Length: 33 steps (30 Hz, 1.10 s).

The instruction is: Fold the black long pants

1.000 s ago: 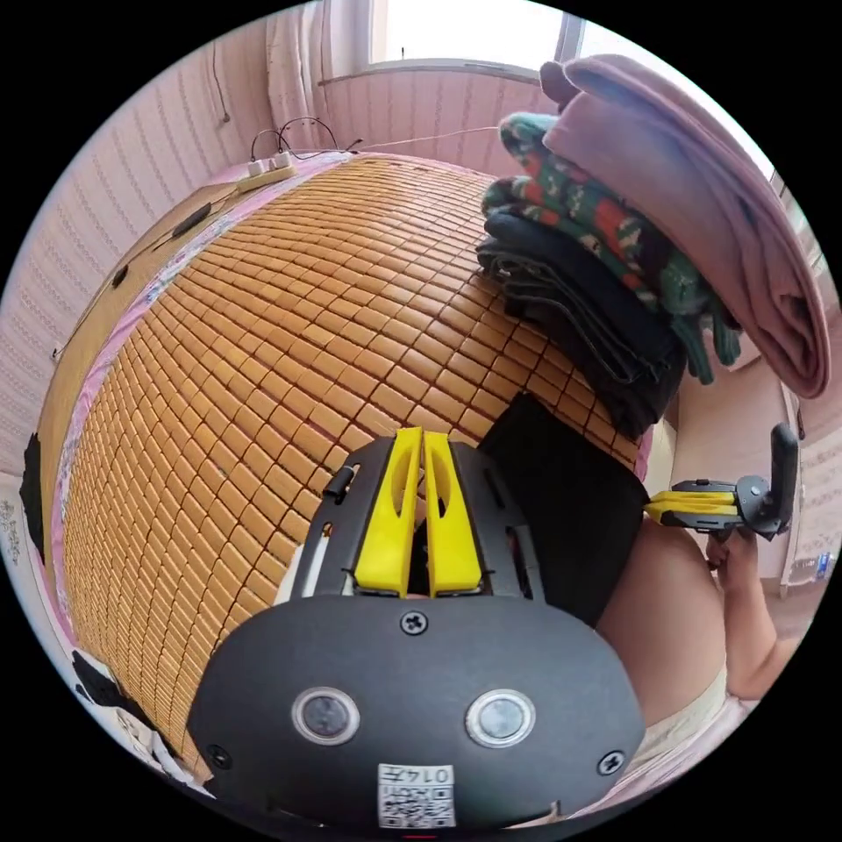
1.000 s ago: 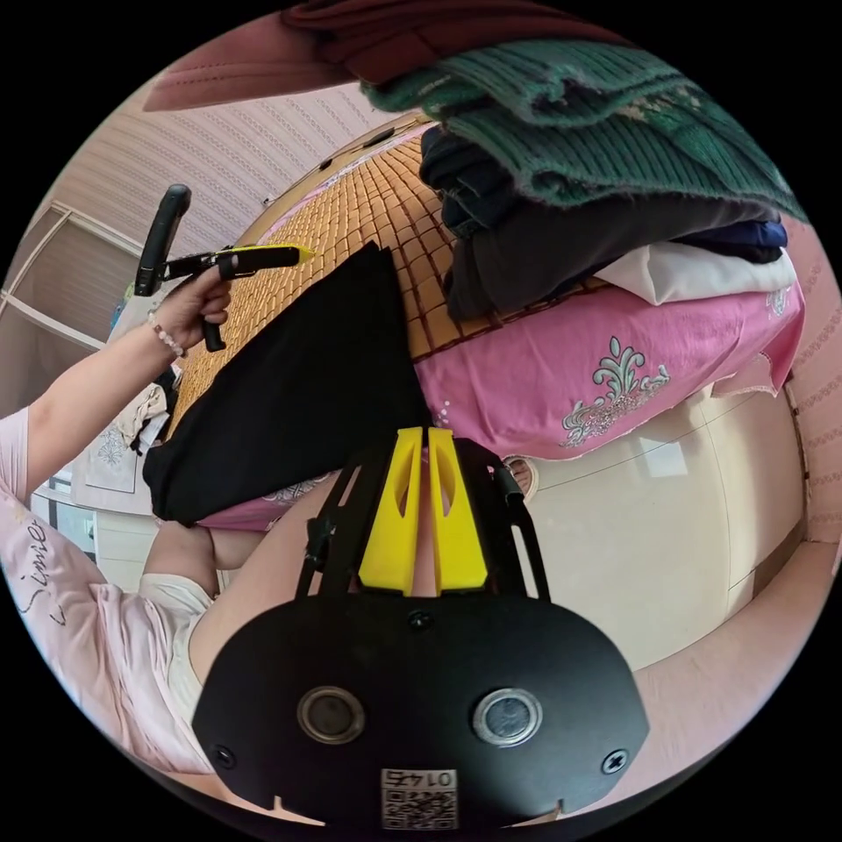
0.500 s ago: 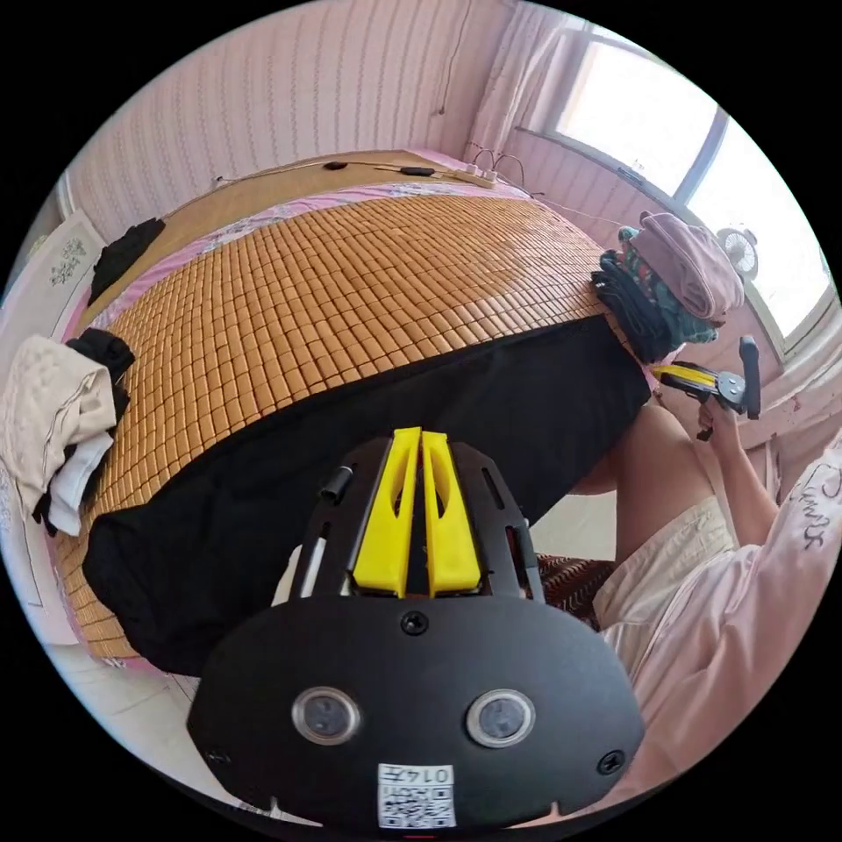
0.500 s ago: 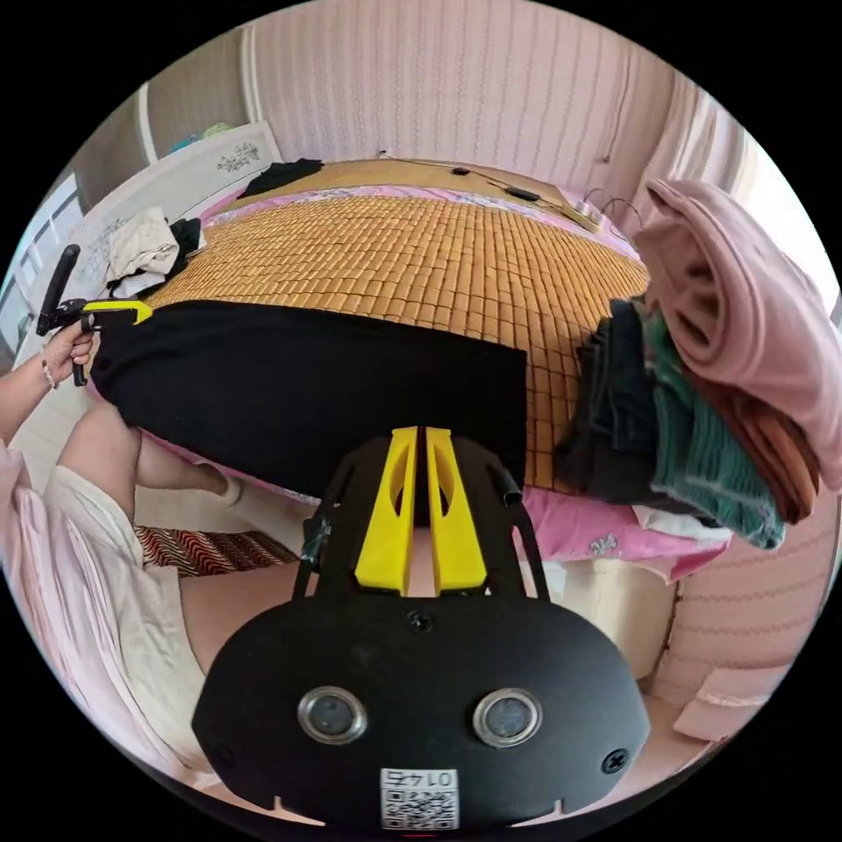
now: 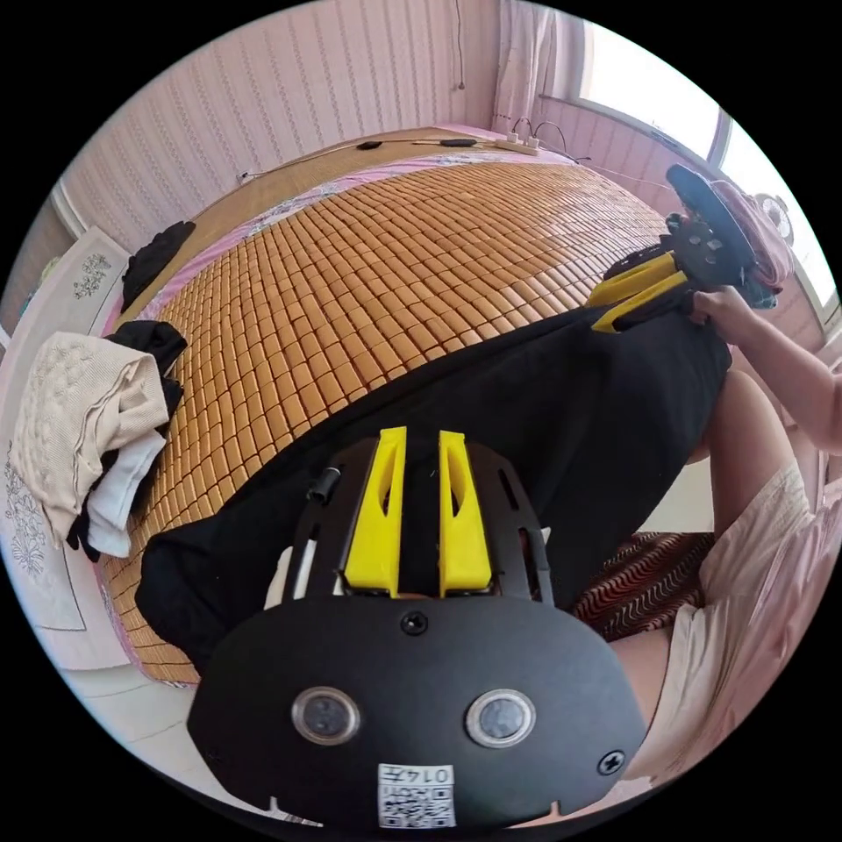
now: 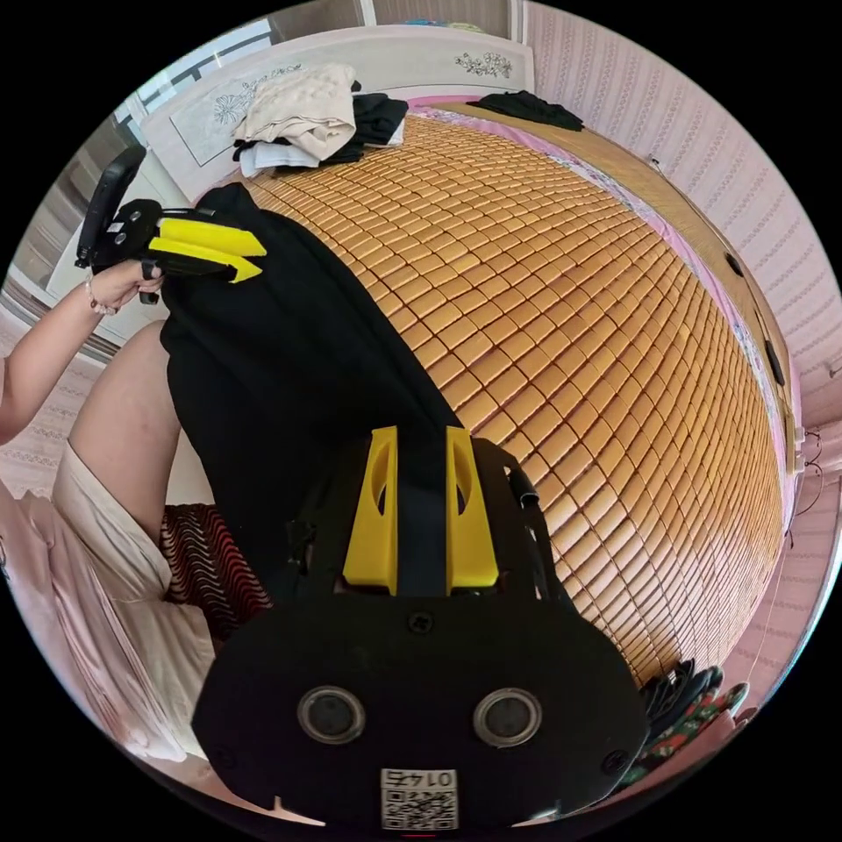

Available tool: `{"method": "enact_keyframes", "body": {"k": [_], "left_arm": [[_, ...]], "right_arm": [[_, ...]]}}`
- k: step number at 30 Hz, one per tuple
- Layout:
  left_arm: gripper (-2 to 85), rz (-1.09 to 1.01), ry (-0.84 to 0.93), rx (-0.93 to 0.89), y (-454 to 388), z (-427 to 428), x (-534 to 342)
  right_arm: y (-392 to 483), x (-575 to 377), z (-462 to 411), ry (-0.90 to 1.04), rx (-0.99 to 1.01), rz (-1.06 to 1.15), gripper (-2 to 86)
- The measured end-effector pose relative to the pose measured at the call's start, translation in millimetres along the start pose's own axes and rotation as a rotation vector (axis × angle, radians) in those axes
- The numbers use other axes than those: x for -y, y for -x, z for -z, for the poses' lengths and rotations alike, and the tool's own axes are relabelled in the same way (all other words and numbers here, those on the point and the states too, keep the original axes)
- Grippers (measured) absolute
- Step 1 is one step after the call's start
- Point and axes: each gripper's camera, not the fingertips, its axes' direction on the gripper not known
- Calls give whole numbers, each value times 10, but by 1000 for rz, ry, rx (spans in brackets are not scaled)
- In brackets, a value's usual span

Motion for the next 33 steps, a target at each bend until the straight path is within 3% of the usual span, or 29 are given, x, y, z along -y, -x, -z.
{"method": "enact_keyframes", "body": {"k": [3, 6, 14, 18, 23, 28, 33], "left_arm": [[74, -46, 91, 24, 48, -300, -91], [23, -4, 61, 17, 154, -364, -257], [-9, 135, -187, 14, 609, -118, -627], [-7, 206, -64, -13, 904, -601, -695], [1, 320, -129, -89, 1217, -712, -1031], [8, 464, -302, -66, 1564, -305, -1918], [21, 627, -324, 45, 1992, -31, -3137]], "right_arm": [[67, 245, -99, 19, -44, -6, 22], [89, 448, -47, 2, -52, -11, -4], [-19, 949, 80, -60, -7, -76, -9], [-74, 1269, -315, 36, -16, -133, -9], [-94, 1515, -393, 17, 0, -168, -9], [-33, 1720, -360, -15, -14, -148, -7], [267, 2266, -299, -90, 49, 20, 25]]}}
